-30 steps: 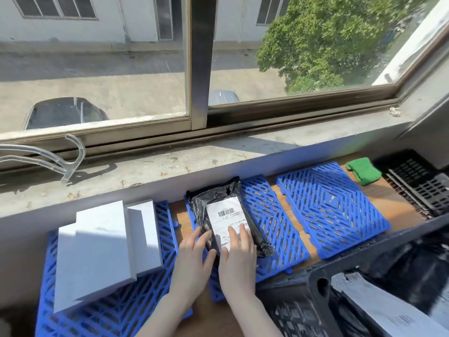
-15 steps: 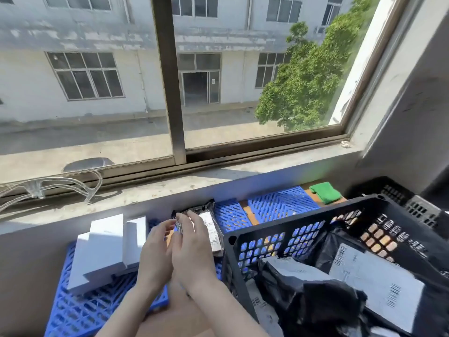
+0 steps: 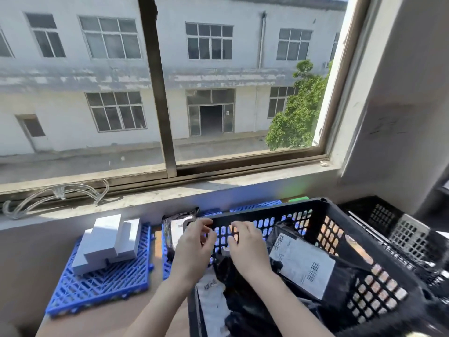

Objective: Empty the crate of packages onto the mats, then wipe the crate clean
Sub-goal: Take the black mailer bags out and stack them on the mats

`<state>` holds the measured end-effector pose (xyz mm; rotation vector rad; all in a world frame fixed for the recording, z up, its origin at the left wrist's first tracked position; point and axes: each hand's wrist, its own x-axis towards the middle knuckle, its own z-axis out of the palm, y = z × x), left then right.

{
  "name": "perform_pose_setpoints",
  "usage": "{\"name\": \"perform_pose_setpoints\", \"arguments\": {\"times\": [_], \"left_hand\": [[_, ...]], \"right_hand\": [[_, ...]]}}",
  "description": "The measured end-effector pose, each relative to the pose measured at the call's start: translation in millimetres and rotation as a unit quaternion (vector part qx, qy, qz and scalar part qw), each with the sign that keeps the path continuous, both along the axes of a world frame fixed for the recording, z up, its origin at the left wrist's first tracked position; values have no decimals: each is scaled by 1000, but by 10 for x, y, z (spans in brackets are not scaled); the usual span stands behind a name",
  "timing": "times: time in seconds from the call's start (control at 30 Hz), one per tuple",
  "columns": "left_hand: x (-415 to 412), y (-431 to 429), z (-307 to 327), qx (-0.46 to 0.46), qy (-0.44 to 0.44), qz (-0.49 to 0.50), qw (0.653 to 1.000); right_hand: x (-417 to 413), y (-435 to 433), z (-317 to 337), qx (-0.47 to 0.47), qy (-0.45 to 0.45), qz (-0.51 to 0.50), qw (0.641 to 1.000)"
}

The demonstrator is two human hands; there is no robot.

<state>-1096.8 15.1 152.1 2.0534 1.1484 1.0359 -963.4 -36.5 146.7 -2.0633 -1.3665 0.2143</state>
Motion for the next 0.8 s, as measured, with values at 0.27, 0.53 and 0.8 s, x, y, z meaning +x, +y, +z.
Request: {"name": "perform_pose_setpoints", "arguments": {"times": [0.27,0.53,0.8], "left_hand": [[330,-213,-296,-173,212,-88,958],[422,-226,-401,-176,217,-124,952],[410,-236,-252,-119,175,-116,970]], "right_hand": [[402,-458,-301,-191,49,-41,980],[449,-513,-363,-146,138,-14,980],[442,-597,-285,-58,157,-32,985]]}}
